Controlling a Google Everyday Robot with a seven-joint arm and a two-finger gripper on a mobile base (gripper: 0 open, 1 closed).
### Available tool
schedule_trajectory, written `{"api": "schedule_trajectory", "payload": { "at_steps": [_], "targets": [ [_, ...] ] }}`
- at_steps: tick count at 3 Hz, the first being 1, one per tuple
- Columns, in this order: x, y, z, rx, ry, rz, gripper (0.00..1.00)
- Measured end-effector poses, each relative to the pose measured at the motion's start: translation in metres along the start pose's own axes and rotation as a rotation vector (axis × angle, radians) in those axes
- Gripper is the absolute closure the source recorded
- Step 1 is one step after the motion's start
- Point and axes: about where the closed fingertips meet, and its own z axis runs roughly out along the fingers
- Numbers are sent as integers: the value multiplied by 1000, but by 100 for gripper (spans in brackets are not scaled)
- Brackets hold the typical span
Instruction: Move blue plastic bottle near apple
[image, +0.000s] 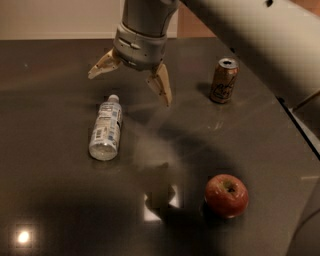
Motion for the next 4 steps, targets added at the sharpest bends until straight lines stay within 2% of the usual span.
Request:
{"api": "schedule_trajectory", "payload": {
  "at_steps": [2,3,4],
  "targets": [
    [-2,-58,37,-33,-69,-137,0],
    [-3,-68,58,-74,-78,-151,0],
    [-3,-61,76,-138,-67,-130,0]
  ]
}}
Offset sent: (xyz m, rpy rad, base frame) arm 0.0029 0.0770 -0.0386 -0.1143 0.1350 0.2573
